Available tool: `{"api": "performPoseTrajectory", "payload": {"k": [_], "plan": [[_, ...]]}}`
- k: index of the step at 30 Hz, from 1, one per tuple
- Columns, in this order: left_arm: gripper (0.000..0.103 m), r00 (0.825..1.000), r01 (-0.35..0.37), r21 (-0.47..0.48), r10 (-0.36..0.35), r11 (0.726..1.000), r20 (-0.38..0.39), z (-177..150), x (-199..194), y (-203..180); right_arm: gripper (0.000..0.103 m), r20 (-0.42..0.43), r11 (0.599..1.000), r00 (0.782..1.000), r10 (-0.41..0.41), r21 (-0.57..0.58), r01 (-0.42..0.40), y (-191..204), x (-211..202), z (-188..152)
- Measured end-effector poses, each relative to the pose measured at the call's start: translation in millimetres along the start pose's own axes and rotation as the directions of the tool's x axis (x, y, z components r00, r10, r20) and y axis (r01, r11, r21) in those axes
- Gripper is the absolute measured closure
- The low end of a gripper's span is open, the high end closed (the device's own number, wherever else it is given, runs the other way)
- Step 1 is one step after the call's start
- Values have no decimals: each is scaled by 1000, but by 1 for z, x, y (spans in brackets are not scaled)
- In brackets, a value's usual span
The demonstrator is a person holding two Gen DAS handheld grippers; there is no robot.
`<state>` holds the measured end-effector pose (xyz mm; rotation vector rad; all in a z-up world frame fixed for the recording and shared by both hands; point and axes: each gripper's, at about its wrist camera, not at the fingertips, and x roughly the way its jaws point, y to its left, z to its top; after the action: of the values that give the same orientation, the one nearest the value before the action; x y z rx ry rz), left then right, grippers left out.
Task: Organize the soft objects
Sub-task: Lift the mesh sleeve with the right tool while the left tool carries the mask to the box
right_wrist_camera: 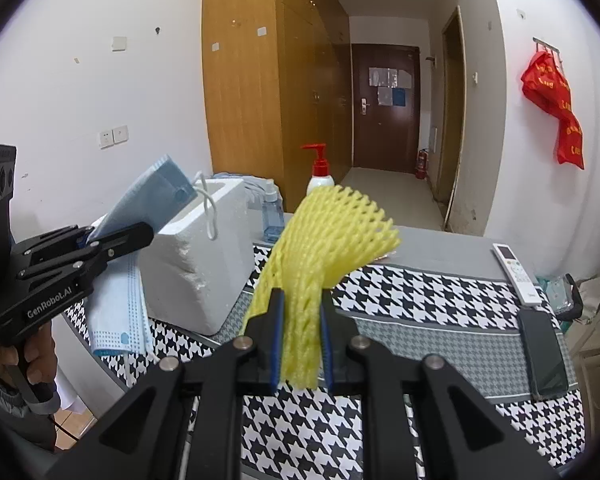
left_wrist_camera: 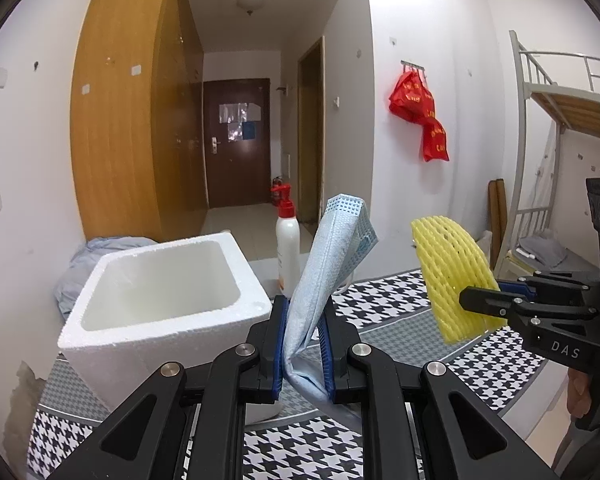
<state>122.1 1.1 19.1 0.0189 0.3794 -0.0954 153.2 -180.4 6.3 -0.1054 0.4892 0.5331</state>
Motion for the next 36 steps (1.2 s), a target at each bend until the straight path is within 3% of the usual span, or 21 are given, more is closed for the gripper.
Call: {"api": "performPoseTrajectory", "payload": {"k": [36], "plan": [[87, 987, -146, -76, 150, 986, 51, 8, -31, 46, 84, 12, 987, 993, 119, -109, -117, 57, 21, 26]]}}
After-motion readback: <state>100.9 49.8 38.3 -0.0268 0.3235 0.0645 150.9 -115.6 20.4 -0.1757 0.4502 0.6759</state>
